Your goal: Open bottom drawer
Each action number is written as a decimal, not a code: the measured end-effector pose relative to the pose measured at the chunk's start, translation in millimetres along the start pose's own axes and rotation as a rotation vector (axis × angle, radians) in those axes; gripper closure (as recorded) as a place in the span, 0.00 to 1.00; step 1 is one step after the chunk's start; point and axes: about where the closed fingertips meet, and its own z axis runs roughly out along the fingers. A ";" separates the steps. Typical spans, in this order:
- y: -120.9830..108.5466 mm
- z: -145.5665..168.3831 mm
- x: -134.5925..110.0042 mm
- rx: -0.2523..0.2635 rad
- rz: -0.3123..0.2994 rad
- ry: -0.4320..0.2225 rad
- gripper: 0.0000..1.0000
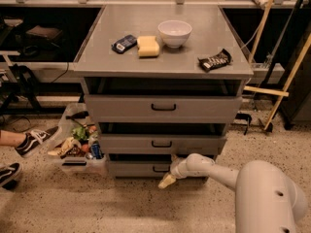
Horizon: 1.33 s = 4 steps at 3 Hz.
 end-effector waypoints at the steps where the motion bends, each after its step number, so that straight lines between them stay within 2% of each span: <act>1: 51.1 42.9 6.8 -0.165 0.066 -0.097 0.00; 3: 49.3 38.8 3.2 -0.167 0.068 -0.093 0.00; 4: 17.7 6.2 -1.3 -0.060 0.038 -0.103 0.00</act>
Offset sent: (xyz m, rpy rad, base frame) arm -0.0178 0.0298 -0.0277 0.1104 0.0754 0.0467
